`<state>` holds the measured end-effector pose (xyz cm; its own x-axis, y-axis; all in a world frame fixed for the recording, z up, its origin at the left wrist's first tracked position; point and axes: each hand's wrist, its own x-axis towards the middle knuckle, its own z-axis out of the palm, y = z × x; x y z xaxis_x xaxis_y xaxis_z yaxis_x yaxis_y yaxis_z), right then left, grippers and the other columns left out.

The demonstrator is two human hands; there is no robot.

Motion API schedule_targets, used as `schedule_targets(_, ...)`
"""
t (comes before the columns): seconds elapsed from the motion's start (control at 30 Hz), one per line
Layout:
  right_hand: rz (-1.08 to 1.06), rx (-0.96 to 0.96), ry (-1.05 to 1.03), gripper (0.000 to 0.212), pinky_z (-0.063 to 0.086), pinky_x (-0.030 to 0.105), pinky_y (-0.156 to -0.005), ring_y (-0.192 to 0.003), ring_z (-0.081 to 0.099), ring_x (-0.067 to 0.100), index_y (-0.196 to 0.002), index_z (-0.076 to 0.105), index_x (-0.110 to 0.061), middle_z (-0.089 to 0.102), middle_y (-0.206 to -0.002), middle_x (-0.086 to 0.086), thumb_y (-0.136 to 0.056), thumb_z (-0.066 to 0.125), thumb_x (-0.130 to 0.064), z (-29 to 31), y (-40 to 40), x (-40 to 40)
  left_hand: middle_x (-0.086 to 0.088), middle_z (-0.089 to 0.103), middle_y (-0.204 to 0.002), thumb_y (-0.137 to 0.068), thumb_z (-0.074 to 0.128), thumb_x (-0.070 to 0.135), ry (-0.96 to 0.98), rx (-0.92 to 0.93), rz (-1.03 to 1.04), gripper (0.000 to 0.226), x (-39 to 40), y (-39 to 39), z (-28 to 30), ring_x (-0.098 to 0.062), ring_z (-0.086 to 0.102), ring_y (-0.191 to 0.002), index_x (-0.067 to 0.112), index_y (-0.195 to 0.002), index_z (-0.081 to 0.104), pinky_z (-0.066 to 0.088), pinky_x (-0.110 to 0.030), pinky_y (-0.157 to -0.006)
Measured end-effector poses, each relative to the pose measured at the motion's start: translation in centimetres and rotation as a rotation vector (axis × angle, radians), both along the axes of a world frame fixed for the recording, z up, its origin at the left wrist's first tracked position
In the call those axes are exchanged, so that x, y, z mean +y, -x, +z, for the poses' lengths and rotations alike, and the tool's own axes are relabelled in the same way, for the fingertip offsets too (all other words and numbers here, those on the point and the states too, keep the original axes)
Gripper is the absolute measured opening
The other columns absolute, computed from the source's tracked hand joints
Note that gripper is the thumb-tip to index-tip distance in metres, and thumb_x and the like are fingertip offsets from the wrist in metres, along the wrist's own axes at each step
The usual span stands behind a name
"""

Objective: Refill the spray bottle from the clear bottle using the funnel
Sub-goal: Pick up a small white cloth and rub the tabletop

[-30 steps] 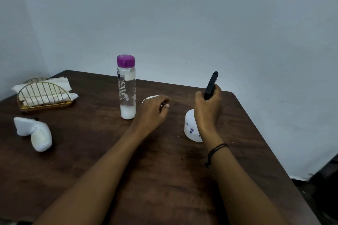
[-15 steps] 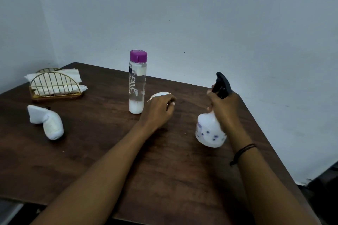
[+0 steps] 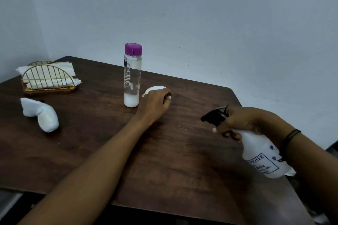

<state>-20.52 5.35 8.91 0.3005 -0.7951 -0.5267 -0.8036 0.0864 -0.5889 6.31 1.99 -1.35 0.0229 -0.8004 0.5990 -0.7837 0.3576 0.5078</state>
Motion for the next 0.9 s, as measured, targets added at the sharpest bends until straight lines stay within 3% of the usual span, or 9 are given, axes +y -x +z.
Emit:
schedule_targets(0.1, -0.011, 0.060, 0.041, 0.052, 0.048, 0.028, -0.048, -0.041, 0.049, 0.015, -0.134, 0.056, -0.020, 0.065, -0.070, 0.012, -0.086, 0.076, -0.014, -0.3, -0.4, 0.3, 0.004, 0.071, -0.088, -0.088, 0.047, 0.031, -0.004, 0.010, 0.005, 0.024, 0.2, 0.1, 0.1, -0.020, 0.065, -0.079, 0.021, -0.095, 0.068, 0.057, -0.042, -0.072)
schedule_targets(0.23, 0.033, 0.046, 0.066, 0.049, 0.051, 0.029, -0.051, -0.045, 0.054, 0.016, -0.131, 0.057, -0.022, 0.077, -0.090, 0.016, -0.086, 0.077, -0.017, 1.1, -0.9, 0.7, 0.003, 0.071, -0.089, -0.087, 0.047, 0.028, 0.005, 0.016, 0.008, 0.023, 0.2, 0.0, 0.1, -0.020, 0.064, -0.081, 0.020, -0.093, 0.068, 0.057, -0.042, -0.073)
schedule_targets(0.33, -0.026, 0.017, 0.146, 0.044, 0.052, 0.031, -0.055, -0.048, 0.058, 0.017, -0.124, 0.058, -0.018, 0.077, -0.089, 0.013, -0.084, 0.078, -0.013, 2.0, -1.0, 0.5, 0.004, 0.071, -0.089, -0.087, 0.048, 0.028, 0.008, 0.022, 0.014, 0.023, 0.2, 0.0, 0.2, -0.019, 0.065, -0.082, 0.020, -0.094, 0.068, 0.057, -0.042, -0.073)
schedule_targets(0.43, -0.128, -0.069, 0.298, 0.036, 0.055, 0.035, -0.060, -0.051, 0.061, 0.019, -0.112, 0.062, -0.015, 0.072, -0.083, 0.017, -0.081, 0.080, -0.015, 2.0, -1.0, -0.4, 0.004, 0.071, -0.088, -0.087, 0.048, 0.029, 0.007, 0.018, 0.013, 0.023, 0.2, 0.0, 0.2, -0.019, 0.065, -0.081, 0.021, -0.094, 0.068, 0.057, -0.042, -0.073)
schedule_targets(0.57, -0.188, -0.272, 0.552, 0.032, 0.058, 0.046, -0.077, -0.056, 0.062, 0.019, -0.114, 0.068, -0.015, 0.073, -0.094, 0.020, -0.084, 0.077, -0.020, 0.8, -1.4, -1.8, 0.006, 0.069, -0.084, -0.088, 0.047, 0.031, 0.010, 0.017, 0.004, 0.021, 0.1, 0.0, -0.1, -0.018, 0.064, -0.078, 0.025, -0.091, 0.066, 0.056, -0.043, -0.072)
schedule_targets(0.73, -0.309, -0.552, 0.727, 0.019, 0.054, 0.032, -0.065, -0.055, 0.062, 0.016, -0.105, 0.071, -0.016, 0.073, -0.095, 0.009, -0.088, 0.075, -0.023, 0.1, -2.8, -3.7, 0.005, 0.072, -0.088, -0.092, 0.053, 0.026, 0.013, 0.003, -0.006, 0.017, 0.2, 0.0, -0.2, -0.015, 0.065, -0.080, 0.023, -0.095, 0.069, 0.057, -0.042, -0.072)
schedule_targets(0.83, -0.365, -0.612, 0.761, 0.019, 0.053, 0.039, -0.072, -0.058, 0.065, 0.017, -0.100, 0.071, -0.029, 0.073, -0.085, -0.004, -0.084, 0.075, -0.039, -0.9, -3.6, -5.1, 0.004, 0.074, -0.090, -0.093, 0.057, 0.023, 0.013, -0.001, -0.009, 0.016, 0.3, 0.2, -0.1, -0.014, 0.066, -0.081, 0.020, -0.099, 0.071, 0.057, -0.040, -0.074)
schedule_targets(0.9, -0.415, -0.679, 0.776, 0.021, 0.054, 0.034, -0.068, -0.056, 0.063, 0.014, -0.105, 0.070, -0.024, 0.070, -0.078, -0.005, -0.087, 0.074, -0.035, -1.7, -4.2, -5.9, 0.003, 0.074, -0.089, -0.093, 0.058, 0.022, 0.028, -0.004, -0.018, 0.015, 0.4, 0.3, -0.1, -0.014, 0.066, -0.080, 0.019, -0.098, 0.072, 0.057, -0.040, -0.073)
